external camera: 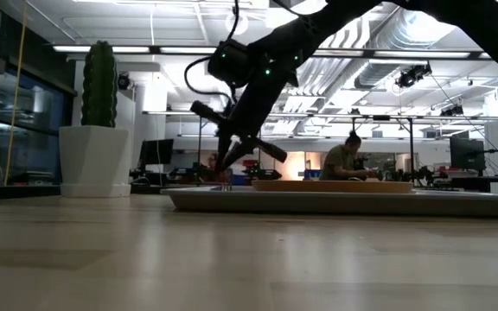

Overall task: Pick and place plate/cup/fork/spoon on tray
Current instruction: Put the pink fork to the left of the orange plate on the gray serving tray

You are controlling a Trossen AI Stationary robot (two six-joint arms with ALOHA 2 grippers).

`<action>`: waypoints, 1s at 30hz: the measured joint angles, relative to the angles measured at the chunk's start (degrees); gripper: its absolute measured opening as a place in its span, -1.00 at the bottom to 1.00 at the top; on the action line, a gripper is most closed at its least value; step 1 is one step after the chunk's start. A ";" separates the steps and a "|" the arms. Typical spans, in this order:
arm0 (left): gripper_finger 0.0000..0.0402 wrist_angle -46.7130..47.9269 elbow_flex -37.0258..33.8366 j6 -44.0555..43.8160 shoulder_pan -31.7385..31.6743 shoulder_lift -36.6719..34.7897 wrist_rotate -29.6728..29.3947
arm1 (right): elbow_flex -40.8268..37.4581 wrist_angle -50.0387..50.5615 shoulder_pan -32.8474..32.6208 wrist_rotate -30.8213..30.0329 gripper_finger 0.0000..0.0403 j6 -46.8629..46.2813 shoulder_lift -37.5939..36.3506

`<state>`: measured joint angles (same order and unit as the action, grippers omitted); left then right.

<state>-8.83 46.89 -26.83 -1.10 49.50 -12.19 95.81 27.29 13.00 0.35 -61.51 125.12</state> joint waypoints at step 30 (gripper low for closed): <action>-0.04 -0.01 0.00 0.00 0.00 0.00 -0.68 | -1.01 1.05 -3.45 -1.17 -1.00 -1.46 2.72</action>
<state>-8.84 46.89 -26.83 -1.10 49.50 -12.86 94.80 28.34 9.55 -0.82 -62.97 127.83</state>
